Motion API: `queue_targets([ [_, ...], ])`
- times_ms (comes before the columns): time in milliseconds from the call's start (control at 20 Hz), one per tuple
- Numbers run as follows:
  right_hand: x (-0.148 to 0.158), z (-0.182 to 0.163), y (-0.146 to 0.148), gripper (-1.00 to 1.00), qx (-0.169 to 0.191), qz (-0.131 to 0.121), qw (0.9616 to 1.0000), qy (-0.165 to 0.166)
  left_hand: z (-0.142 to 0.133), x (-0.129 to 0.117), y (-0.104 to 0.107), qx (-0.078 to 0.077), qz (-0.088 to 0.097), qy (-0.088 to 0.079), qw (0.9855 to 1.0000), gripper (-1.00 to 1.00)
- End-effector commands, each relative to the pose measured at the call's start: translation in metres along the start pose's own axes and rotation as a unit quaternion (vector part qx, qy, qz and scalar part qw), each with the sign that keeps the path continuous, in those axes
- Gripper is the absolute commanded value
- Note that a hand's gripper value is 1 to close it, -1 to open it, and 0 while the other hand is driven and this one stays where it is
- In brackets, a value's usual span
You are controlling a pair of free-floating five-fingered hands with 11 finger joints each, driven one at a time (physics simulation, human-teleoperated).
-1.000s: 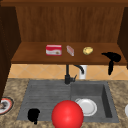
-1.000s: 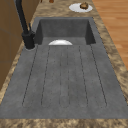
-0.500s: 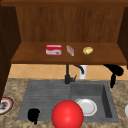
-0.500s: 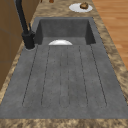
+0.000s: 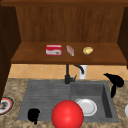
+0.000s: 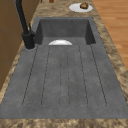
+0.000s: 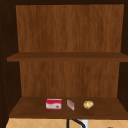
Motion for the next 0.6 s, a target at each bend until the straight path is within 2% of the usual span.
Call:
queue_targets([
  [0, -0.018, 0.013, 0.009, -1.0, -0.026, 0.046, 0.9986, -0.001, 0.0, 0.0, 0.0, 0.0, 0.0, 0.0, 1.0, 0.0],
  [350, -0.051, 0.026, 0.015, -1.0, -0.016, 0.064, 0.9978, -0.003, 0.0, 0.0, 0.0, 0.0, 0.0, 0.0, 1.0, 0.0],
  [550, -0.071, 0.028, 0.015, -1.0, 0.005, 0.074, 0.9972, 0.001, 0.0, 0.0, 0.0, 0.0, 0.0, 0.0, 1.0, 0.0],
])
